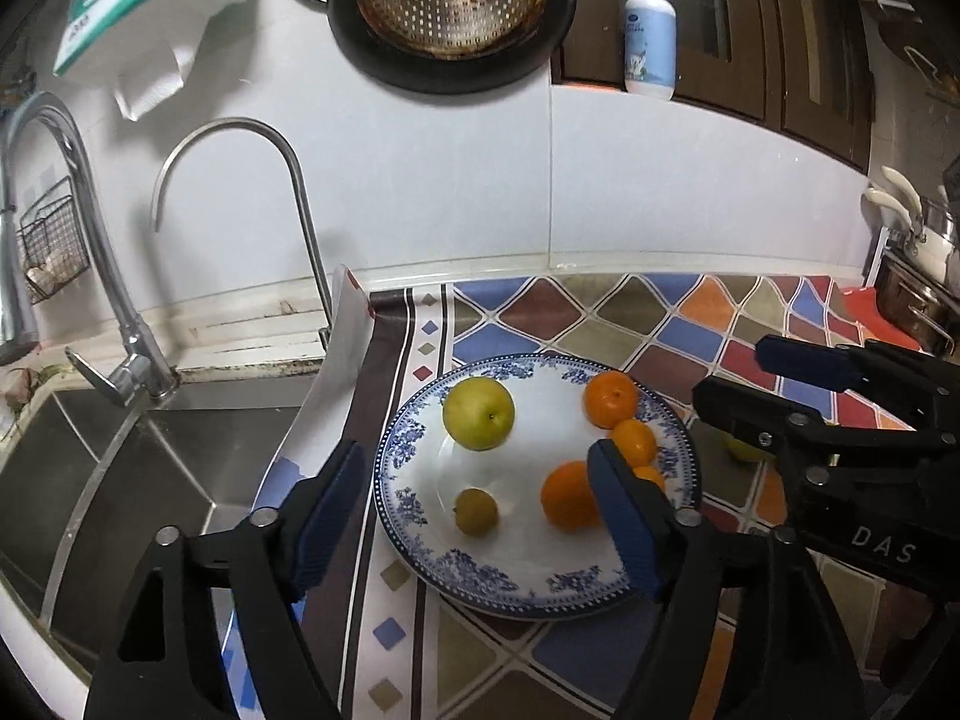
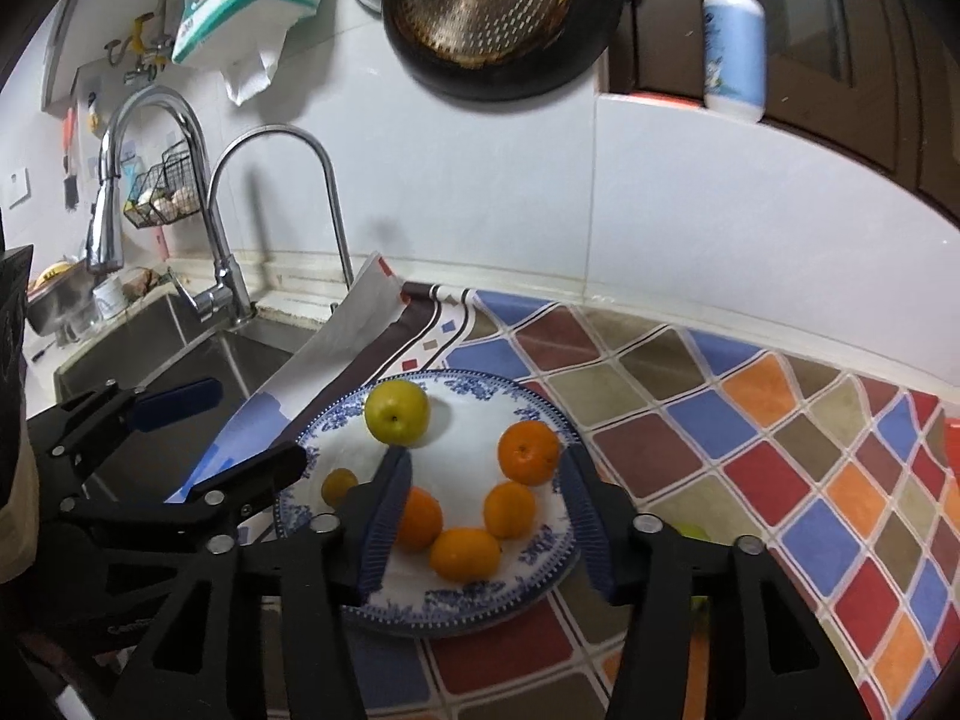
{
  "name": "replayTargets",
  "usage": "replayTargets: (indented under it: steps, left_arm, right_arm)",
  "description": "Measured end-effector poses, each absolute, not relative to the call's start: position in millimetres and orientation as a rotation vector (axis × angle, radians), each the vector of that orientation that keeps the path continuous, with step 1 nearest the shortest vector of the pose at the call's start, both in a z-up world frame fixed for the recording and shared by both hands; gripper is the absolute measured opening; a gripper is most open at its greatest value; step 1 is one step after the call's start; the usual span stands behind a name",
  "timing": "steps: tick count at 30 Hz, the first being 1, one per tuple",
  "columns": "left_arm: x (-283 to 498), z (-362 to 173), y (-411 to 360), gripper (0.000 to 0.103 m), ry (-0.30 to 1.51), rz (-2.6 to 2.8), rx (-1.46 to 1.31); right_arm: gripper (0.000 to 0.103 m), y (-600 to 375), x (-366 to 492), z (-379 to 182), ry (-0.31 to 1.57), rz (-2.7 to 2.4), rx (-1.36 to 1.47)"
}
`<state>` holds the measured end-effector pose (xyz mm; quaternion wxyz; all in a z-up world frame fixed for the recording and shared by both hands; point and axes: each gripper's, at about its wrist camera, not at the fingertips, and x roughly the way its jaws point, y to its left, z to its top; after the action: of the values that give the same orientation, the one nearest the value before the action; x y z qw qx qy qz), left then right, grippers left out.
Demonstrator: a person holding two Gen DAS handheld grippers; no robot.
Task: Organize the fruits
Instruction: 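Lift both grippers off the plate and move toward the green apple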
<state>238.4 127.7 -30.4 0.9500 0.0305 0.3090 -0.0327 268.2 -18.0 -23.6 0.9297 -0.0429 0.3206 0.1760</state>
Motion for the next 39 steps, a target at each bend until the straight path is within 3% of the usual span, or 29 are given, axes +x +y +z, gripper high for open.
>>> replayTargets:
  steps: [9,39]
  left_arm:
    - [206,-14,111,0.087,0.592,-0.056,0.077]
    - [161,5,15,0.093,0.507,-0.086,0.132]
  right_arm:
    - [0.066,-44,230,-5,0.616,0.293,-0.086]
    - [0.066,-150,171,13,0.569,0.142,-0.102]
